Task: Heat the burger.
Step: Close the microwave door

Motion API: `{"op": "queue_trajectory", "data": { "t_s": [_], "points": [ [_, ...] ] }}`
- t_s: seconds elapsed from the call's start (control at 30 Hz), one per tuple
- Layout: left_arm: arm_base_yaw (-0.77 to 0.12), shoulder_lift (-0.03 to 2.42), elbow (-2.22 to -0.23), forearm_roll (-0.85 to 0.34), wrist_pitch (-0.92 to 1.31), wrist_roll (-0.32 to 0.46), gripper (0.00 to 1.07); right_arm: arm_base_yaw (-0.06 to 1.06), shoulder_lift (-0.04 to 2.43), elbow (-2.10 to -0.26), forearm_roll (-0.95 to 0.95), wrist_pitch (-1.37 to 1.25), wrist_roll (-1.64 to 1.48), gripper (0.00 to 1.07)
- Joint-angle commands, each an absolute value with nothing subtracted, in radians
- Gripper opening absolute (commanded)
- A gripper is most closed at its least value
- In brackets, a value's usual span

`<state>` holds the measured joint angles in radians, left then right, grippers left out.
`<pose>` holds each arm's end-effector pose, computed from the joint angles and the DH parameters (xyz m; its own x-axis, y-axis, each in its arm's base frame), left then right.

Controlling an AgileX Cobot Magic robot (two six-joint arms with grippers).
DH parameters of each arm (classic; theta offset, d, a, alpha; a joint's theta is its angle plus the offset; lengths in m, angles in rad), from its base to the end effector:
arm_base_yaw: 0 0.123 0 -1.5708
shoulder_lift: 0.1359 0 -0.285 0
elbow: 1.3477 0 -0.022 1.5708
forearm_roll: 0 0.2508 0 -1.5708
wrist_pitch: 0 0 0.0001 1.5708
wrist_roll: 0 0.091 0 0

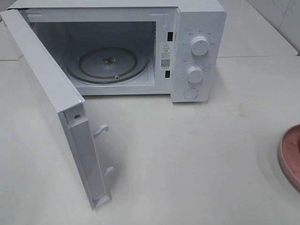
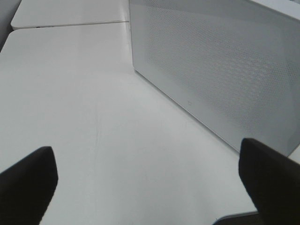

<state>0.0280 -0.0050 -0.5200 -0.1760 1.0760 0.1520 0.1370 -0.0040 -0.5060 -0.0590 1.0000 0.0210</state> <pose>-0.0089 -0.0143 0.2825 -0.4328 0.0548 -0.8998 0.1402 0.9901 -0.0071 -0.0032 -0.0050 0.2841 -0.3866 -0.0643 -0.9200 -0.0954 0.9950 -0.0295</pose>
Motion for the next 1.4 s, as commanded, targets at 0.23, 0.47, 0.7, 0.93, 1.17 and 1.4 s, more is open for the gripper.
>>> {"op": "queue_trajectory", "data": {
  "t_s": [0.23, 0.47, 0.7, 0.93, 1.17, 1.4],
  "points": [
    [0.031, 0.119, -0.543, -0.181, 0.918, 0.152, 0.89, 0.131, -0.031, -0.502, -0.059, 0.993, 0.015, 0.75],
    [0.031, 0.27, -0.535, -0.183, 0.756, 0.152, 0.36, 0.131, -0.031, -0.502, -0.059, 0.993, 0.015, 0.75],
    [0.031, 0.388, -0.483, -0.188, 0.592, 0.185, 0.0, 0.131, -0.031, -0.502, -0.059, 0.993, 0.015, 0.75],
    [0.031, 0.438, -0.371, -0.28, 0.357, 0.317, 0.0, 0.131, -0.031, -0.502, -0.059, 0.993, 0.015, 0.75],
    [0.031, 0.487, -0.234, -0.379, 0.105, 0.481, 0.0, 0.131, -0.031, -0.502, -0.059, 0.993, 0.015, 0.75],
    [0.031, 0.594, -0.208, -0.385, -0.122, 0.488, 0.0, 0.131, -0.031, -0.502, -0.059, 0.993, 0.015, 0.75]
  ]
}}
